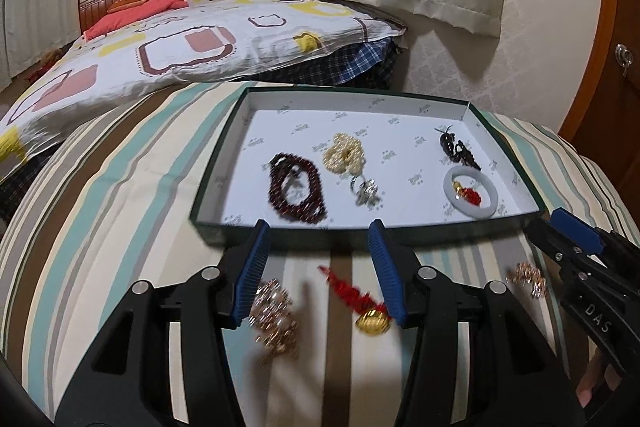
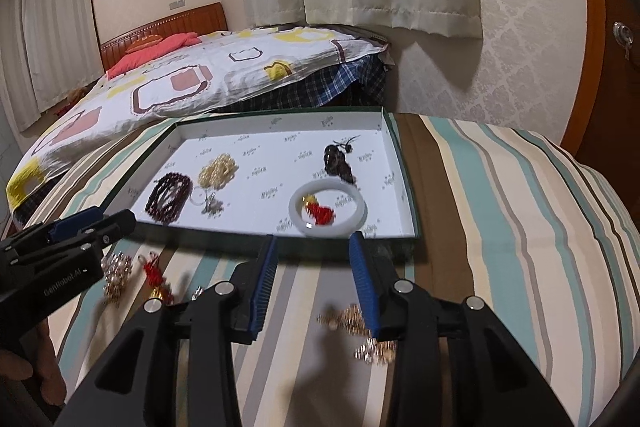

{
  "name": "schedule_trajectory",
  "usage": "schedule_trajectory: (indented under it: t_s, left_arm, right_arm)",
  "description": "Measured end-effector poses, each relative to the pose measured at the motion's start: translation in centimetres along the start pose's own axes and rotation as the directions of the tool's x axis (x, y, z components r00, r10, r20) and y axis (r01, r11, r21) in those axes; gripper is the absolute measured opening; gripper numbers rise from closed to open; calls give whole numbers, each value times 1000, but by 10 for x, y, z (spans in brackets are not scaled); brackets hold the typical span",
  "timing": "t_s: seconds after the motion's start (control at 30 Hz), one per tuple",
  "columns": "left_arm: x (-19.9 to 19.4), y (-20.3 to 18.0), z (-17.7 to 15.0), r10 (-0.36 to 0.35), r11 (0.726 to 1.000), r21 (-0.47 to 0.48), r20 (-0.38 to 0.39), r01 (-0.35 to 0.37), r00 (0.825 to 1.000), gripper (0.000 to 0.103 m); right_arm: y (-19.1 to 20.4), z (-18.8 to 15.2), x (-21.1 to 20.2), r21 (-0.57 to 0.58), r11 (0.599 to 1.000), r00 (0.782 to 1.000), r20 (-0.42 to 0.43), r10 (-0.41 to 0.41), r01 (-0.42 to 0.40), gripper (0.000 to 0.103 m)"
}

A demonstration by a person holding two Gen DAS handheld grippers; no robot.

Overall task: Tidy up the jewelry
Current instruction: 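Grasp the gold pearl brooch with left tool while right tool moves to the silver rhinestone brooch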

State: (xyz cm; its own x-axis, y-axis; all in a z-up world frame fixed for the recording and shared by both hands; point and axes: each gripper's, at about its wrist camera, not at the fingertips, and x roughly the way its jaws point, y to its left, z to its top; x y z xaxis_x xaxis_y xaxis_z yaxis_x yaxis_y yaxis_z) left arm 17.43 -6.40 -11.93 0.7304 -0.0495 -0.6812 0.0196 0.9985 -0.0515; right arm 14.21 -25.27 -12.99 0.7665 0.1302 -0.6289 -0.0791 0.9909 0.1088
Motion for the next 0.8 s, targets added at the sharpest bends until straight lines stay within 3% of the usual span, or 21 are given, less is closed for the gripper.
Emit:
schedule_trajectory:
  t_s: [0.37, 0.8]
  left_arm:
    - [-21, 24, -31, 29, 1000, -8, -3, -29, 1000, 50]
    - [-8, 31, -43, 50, 999, -7, -60, -50, 997, 50]
  right_arm:
    - [5, -24, -18, -6, 1000, 1000, -7, -6, 6, 38]
    - [5, -36, -18, -6, 1000, 1000, -24, -4, 3, 38]
